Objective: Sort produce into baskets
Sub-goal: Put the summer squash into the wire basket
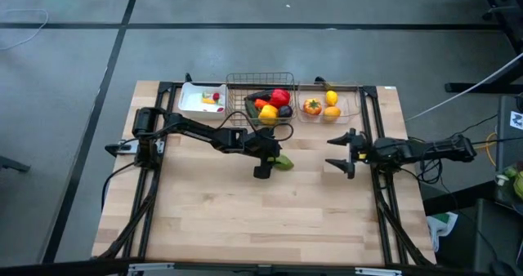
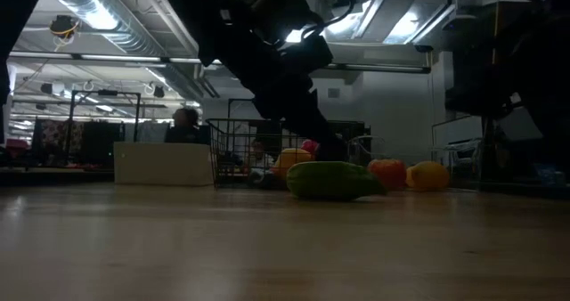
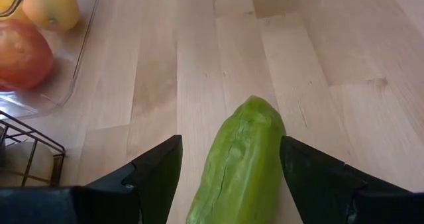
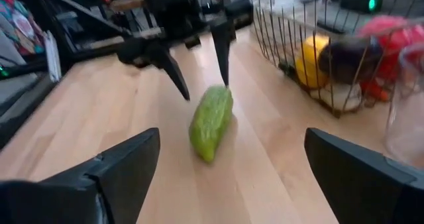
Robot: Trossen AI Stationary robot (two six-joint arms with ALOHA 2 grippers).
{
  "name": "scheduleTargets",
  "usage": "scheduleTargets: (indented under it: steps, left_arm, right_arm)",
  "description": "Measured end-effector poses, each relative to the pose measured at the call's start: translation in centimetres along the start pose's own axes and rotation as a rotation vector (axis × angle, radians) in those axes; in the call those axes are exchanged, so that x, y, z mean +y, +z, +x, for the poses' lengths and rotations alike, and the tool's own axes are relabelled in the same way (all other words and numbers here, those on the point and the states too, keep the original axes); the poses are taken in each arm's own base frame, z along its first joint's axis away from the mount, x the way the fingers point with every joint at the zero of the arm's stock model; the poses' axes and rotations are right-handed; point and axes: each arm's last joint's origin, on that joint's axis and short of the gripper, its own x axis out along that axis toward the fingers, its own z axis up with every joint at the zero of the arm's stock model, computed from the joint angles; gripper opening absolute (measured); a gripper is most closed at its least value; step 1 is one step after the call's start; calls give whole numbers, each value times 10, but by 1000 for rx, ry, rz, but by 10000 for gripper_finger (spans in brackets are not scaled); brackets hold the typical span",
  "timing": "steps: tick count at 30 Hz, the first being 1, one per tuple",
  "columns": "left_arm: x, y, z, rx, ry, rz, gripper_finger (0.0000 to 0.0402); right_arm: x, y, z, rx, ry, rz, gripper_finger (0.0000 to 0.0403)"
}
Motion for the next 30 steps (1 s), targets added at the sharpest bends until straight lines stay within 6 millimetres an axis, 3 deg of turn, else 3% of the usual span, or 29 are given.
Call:
scheduleTargets:
  steps: [6,18,30]
  left_arm:
    - [0,0,0,0,0,-1,251]
    - [0,0,0,0,1,-1,251]
    - [0,0,0,0,0,-1,251]
  right_arm:
    - [-1,6,-11,-100,23,-44,372]
    - [2,7,-10,-115,100,-181,372]
    - [-1,7,-8,-186,-3,-211,372]
